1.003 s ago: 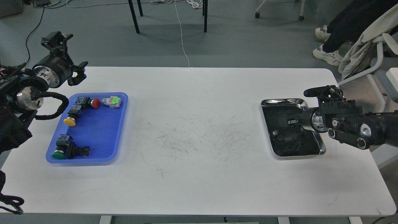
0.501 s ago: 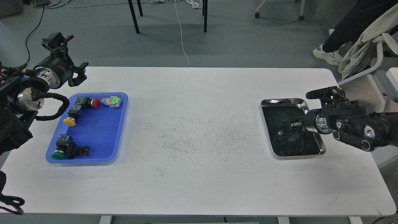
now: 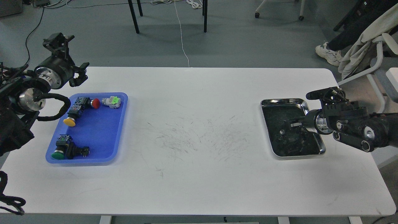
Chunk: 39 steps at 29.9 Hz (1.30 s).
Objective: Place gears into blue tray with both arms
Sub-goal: 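Grasp a small black part inside the steel tray with the right gripper, then lift the black part and carry it toward the table centre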
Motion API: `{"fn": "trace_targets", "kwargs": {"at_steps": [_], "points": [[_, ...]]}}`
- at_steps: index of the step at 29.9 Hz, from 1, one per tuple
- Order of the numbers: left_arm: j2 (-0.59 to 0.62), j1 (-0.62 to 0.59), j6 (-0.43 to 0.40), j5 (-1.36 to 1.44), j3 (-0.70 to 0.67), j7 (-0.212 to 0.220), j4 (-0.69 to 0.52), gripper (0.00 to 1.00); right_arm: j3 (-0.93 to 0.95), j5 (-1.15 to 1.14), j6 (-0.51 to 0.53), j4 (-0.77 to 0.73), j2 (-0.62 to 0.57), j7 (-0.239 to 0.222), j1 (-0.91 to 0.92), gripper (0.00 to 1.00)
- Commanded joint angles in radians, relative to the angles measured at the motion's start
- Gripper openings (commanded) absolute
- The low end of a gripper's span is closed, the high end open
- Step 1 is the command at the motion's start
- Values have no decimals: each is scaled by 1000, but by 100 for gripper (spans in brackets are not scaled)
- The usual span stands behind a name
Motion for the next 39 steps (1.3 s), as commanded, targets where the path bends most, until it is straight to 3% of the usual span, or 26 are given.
{"fn": "trace_targets", "kwargs": {"at_steps": [1, 21, 39], "points": [[0, 2, 0, 0, 1, 0, 1, 99, 0, 0, 0, 0, 0, 0, -1, 44], [-2, 5, 9, 0, 1, 0, 1, 99, 0, -57, 37, 3, -3, 47, 13, 4], [5, 3, 11, 2, 9, 1, 1, 99, 17, -54, 37, -1, -1, 51, 120, 1]]}}
